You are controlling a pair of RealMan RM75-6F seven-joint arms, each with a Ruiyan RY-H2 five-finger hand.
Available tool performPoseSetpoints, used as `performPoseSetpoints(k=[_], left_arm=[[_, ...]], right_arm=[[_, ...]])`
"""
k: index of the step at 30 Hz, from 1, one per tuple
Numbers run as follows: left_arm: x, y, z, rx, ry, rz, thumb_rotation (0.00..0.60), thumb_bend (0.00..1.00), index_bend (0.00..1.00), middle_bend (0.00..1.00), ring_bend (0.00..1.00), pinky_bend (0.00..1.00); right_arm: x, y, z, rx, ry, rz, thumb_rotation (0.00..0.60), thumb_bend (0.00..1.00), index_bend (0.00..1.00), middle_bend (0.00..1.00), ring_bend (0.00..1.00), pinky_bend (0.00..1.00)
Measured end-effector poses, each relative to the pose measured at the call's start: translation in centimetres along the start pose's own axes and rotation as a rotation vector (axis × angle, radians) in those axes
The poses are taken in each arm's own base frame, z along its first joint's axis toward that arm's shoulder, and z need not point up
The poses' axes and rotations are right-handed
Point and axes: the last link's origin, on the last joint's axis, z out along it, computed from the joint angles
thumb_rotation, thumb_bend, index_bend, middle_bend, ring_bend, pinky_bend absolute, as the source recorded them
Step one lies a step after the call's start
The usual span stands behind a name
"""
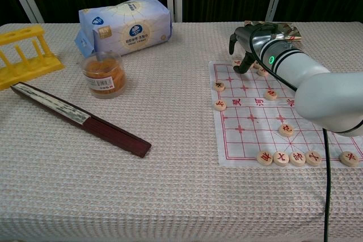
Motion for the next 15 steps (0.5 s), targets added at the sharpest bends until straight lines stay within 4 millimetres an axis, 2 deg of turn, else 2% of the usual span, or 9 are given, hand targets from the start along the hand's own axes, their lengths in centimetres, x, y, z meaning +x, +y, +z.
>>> performPoseSetpoints(k=[15], left_arm=[[0.01,-0.04,-0.06,0.001,-0.002,-0.001,0.6,0.22,0.1,0.1,0.06,0.28]], right_arm=[[0.11,0.39,0.06,-0.021,-0.002,-0.006,0.6,0.32,0.39,0.12,0.0,0.0]])
